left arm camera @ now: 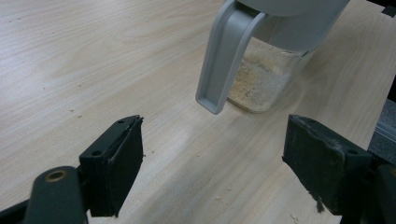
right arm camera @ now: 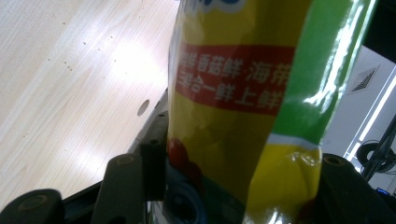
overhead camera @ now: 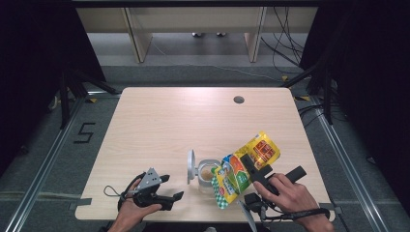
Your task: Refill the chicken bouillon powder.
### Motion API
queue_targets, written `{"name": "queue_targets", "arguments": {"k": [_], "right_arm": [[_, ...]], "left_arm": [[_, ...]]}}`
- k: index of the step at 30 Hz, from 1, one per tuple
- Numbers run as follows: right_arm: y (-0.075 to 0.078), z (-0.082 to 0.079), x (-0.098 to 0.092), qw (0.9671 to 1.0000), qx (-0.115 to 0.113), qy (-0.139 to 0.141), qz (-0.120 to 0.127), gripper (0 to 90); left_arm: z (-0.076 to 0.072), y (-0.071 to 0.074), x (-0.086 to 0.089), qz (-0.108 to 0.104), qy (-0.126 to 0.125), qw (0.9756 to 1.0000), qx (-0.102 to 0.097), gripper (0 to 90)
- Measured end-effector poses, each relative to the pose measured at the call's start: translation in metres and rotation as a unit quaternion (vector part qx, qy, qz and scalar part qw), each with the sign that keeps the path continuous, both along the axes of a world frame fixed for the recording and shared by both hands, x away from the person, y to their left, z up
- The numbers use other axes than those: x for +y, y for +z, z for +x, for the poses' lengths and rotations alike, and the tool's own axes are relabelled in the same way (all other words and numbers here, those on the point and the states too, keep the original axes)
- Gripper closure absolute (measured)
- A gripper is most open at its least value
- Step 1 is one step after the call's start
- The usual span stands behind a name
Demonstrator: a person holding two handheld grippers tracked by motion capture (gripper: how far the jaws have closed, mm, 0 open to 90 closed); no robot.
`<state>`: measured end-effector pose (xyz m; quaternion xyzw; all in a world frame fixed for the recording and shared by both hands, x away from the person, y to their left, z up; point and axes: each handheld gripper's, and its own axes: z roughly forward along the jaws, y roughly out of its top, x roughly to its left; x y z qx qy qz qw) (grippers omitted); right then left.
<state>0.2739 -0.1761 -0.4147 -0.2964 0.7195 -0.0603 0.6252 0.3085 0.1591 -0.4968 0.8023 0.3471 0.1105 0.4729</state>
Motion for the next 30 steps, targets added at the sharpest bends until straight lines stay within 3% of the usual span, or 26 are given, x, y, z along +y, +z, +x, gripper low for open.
{"name": "queue_targets", "arguments": {"k": [1,2,30], "right_arm": [[-0.0003,-0.0001,-0.0002,1.0000,0.000,-0.002,0.003,50.4],[0.0012,0.0004,0.0011,0.9999,-0.003,0.005,-0.009,50.4],[0.0008,0.0003,0.0002,1.0000,-0.002,0.003,-0.004,50.8]], "left_arm": [[0.0000,0.0000,0.0000,0.000,0.000,1.0000,0.000,19.6],[0.0000,0.0000,0.0000,0.000,0.000,1.0000,0.000,19.5],[0.0012,0.0008,0.0011,0.007,-0.007,0.9999,-0.007,19.6]]}}
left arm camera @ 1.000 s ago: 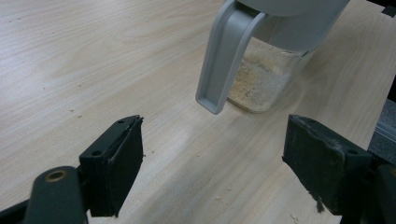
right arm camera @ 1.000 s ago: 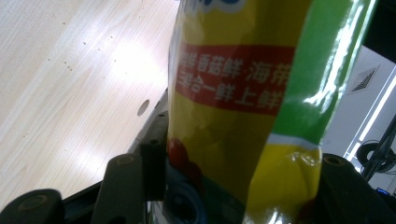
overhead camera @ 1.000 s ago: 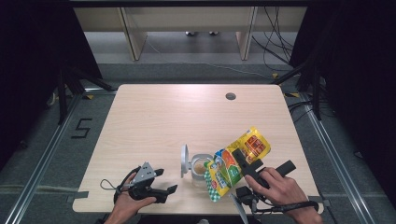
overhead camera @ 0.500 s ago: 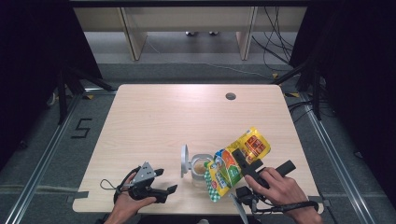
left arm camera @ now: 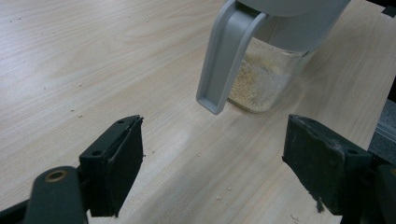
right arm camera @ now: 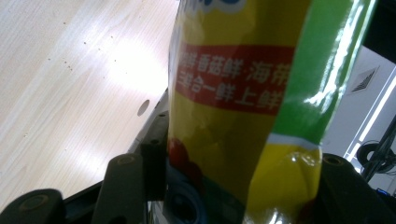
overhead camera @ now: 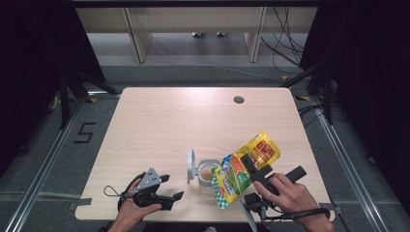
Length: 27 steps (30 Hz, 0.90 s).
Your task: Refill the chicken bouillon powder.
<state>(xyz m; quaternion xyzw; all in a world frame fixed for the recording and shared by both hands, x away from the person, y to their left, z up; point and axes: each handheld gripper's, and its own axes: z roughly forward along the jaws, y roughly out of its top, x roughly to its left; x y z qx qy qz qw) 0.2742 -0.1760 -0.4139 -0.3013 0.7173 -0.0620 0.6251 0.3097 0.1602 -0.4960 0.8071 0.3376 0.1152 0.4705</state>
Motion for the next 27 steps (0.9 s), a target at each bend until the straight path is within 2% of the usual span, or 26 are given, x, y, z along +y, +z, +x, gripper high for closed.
{"name": "queue_targets", "arguments": {"k": [27], "right_arm": [[0.0019,-0.0002,-0.0006,1.0000,-0.001,0.003,0.004,51.8]], "left_arm": [[-0.0001,0.0000,0.0000,0.000,0.000,1.0000,0.000,19.6]]}}
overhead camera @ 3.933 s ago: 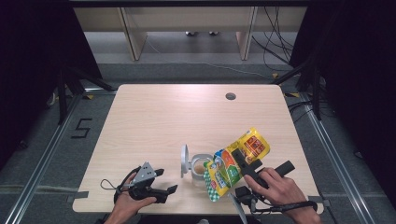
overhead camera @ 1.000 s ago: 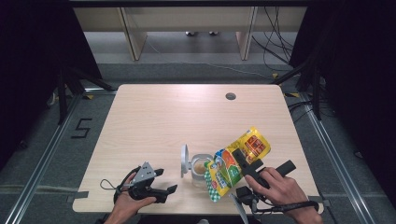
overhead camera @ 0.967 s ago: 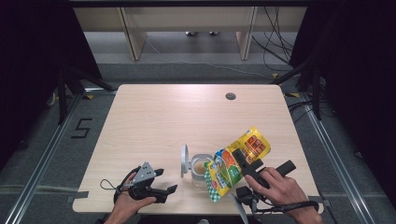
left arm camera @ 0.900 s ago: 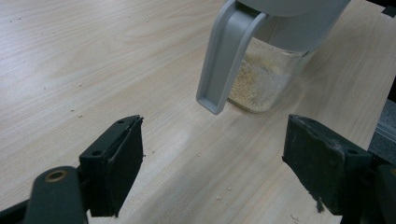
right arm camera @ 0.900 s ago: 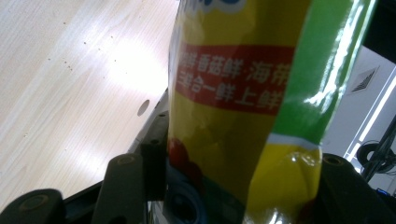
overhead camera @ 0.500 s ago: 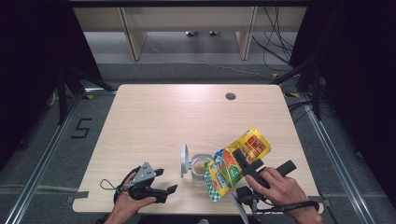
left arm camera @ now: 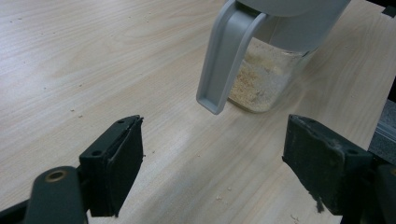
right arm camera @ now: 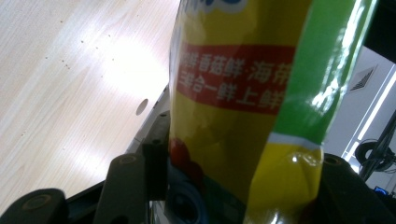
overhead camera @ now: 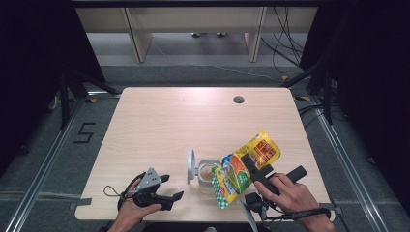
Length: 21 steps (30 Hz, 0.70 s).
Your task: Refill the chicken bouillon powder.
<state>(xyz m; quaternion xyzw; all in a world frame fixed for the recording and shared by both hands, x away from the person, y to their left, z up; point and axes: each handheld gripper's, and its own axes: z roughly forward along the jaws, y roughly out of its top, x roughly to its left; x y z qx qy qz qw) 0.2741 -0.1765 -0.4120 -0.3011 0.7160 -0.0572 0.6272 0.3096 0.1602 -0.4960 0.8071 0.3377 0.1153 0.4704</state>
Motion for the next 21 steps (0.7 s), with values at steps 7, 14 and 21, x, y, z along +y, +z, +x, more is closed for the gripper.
{"name": "queue_targets", "arguments": {"k": [7,14,21], "right_arm": [[-0.0013,-0.0003,-0.0007,1.0000,0.004,-0.005,0.004,51.8],[0.0001,-0.0002,0.0000,1.0000,0.001,0.001,0.000,51.9],[0.0008,-0.0001,-0.0002,1.0000,0.001,-0.001,-0.004,52.2]], "left_arm": [[0.0000,0.0000,0.0000,0.000,0.000,1.0000,0.000,19.6],[-0.0001,0.0003,0.0009,0.008,0.002,1.0000,0.002,19.5],[-0.0009,-0.0002,-0.0005,-0.005,0.006,1.0000,0.006,19.6]]}}
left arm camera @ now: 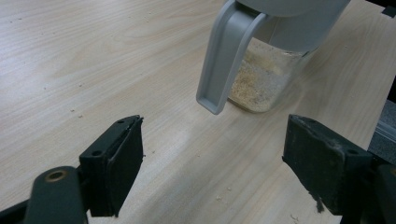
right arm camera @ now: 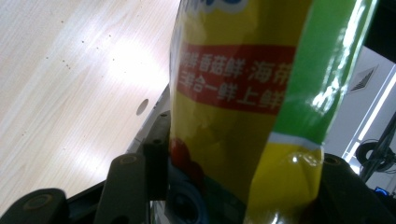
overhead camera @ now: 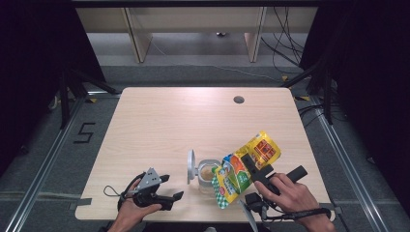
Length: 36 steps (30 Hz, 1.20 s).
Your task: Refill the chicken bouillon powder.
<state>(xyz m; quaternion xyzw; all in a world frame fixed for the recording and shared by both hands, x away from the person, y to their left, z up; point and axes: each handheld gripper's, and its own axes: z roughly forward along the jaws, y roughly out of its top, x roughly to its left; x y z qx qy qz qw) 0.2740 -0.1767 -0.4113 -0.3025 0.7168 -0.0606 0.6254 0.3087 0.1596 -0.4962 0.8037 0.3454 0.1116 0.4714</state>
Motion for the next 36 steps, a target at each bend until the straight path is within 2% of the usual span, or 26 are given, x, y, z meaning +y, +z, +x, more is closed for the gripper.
{"name": "queue_targets", "arguments": {"k": [4,6,7,22,24,27,32,33,36], "right_arm": [[0.0001,-0.0002,0.0001,1.0000,0.000,0.000,-0.001,52.2],[-0.0005,-0.0001,-0.0002,1.0000,0.000,0.001,0.005,52.2],[0.0002,-0.0003,-0.0001,1.0000,-0.001,0.000,0.001,52.2],[-0.0004,-0.0002,-0.0015,1.0000,-0.003,0.000,0.009,52.4],[-0.0005,-0.0002,-0.0015,1.0000,-0.003,0.001,0.009,52.4],[-0.0005,0.0000,-0.0011,1.0000,0.000,0.001,0.007,52.5],[0.0005,-0.0001,-0.0012,1.0000,0.000,0.000,0.005,52.8],[0.0005,-0.0002,-0.0014,1.0000,0.000,0.000,0.006,52.8],[0.0007,-0.0001,-0.0018,1.0000,0.000,-0.001,0.008,52.8]], "left_arm": [[0.0001,0.0000,0.0002,0.002,0.001,1.0000,0.000,19.5],[0.0004,0.0003,0.0011,0.009,0.001,1.0000,-0.003,19.6],[0.0000,0.0000,0.0001,0.000,0.000,1.0000,0.000,19.6],[0.0002,0.0000,0.0002,0.000,0.000,1.0000,0.000,19.5],[0.0000,-0.0006,-0.0009,-0.008,0.003,1.0000,0.000,19.6],[0.0001,-0.0001,0.0000,-0.001,0.001,1.0000,0.000,19.5],[0.0001,0.0000,0.0001,0.000,0.000,1.0000,0.000,19.5],[-0.0001,-0.0003,-0.0007,-0.006,0.003,1.0000,0.000,19.5],[0.0001,0.0000,0.0001,-0.001,0.001,1.0000,0.000,19.6]]}}
